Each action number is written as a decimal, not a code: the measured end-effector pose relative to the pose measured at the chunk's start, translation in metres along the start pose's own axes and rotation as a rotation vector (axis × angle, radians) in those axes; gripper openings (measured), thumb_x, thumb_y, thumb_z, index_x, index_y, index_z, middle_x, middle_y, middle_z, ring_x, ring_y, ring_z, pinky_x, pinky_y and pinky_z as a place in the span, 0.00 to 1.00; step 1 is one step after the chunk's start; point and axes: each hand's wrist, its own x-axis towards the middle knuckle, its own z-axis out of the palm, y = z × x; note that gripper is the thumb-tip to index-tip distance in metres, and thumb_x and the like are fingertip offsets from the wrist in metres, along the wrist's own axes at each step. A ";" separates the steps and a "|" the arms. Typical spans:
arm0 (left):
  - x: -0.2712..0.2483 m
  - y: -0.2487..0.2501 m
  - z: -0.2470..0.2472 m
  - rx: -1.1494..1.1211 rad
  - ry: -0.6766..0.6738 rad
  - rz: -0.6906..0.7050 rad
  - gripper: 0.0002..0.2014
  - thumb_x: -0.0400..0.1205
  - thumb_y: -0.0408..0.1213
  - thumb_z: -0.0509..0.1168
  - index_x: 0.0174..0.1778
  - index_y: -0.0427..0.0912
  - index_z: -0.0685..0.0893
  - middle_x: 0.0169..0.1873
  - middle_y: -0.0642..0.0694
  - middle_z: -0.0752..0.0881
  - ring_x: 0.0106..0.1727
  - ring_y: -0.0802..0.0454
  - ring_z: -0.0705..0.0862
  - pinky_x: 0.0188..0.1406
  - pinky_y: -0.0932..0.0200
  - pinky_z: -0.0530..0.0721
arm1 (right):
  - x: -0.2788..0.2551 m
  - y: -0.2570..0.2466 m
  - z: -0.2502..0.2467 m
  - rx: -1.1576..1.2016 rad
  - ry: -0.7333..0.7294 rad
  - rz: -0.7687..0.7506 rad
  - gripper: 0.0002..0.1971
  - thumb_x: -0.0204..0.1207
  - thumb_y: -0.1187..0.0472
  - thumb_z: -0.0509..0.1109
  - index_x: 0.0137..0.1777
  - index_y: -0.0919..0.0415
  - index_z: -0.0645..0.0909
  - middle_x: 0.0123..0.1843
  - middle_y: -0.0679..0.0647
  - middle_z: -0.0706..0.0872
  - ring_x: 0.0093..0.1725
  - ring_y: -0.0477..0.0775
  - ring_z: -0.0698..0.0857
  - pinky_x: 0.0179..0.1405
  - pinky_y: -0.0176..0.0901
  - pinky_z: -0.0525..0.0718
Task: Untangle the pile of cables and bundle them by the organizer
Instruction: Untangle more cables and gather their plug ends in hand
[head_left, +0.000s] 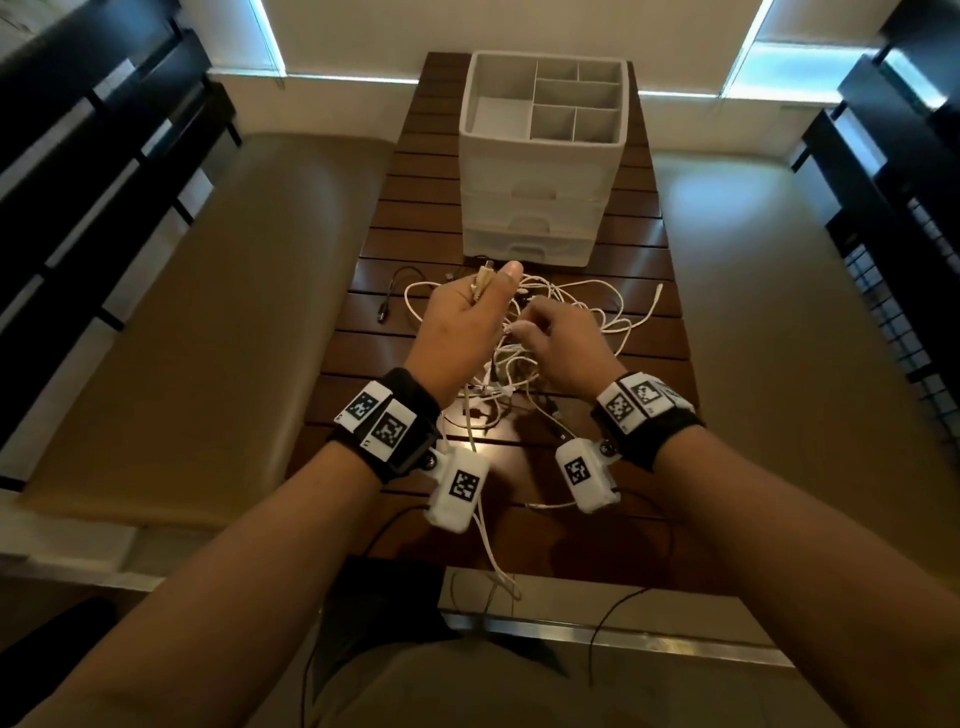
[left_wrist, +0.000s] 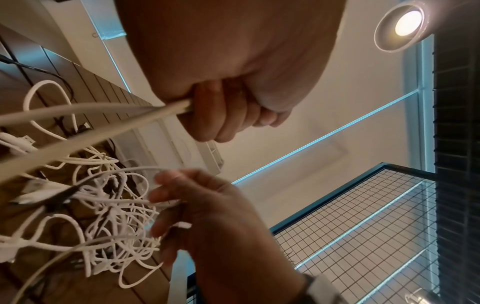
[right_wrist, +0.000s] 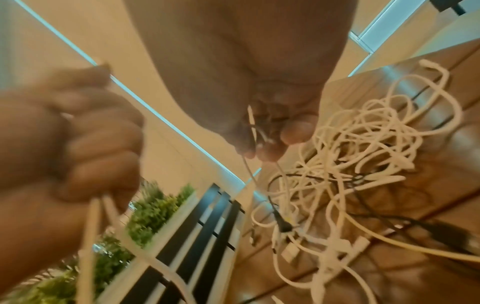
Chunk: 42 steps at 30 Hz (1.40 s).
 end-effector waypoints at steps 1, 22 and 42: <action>0.004 -0.002 0.000 0.035 0.014 0.009 0.22 0.94 0.44 0.62 0.33 0.41 0.77 0.21 0.56 0.75 0.22 0.60 0.71 0.26 0.67 0.72 | -0.001 -0.004 -0.007 0.018 0.018 -0.036 0.07 0.85 0.56 0.71 0.44 0.52 0.83 0.40 0.48 0.87 0.41 0.51 0.85 0.46 0.47 0.81; 0.049 -0.012 -0.006 0.073 0.115 0.050 0.13 0.91 0.41 0.68 0.46 0.37 0.90 0.27 0.62 0.84 0.29 0.68 0.78 0.35 0.65 0.76 | 0.016 -0.109 -0.124 0.355 0.487 -0.441 0.09 0.88 0.57 0.69 0.56 0.63 0.86 0.35 0.48 0.84 0.31 0.49 0.85 0.33 0.50 0.89; 0.058 0.041 -0.027 0.070 0.035 0.144 0.14 0.90 0.39 0.69 0.51 0.29 0.91 0.34 0.52 0.92 0.37 0.61 0.89 0.39 0.62 0.86 | 0.037 -0.077 -0.081 0.240 -0.143 -0.156 0.17 0.81 0.59 0.78 0.68 0.58 0.84 0.41 0.53 0.86 0.29 0.39 0.82 0.29 0.32 0.80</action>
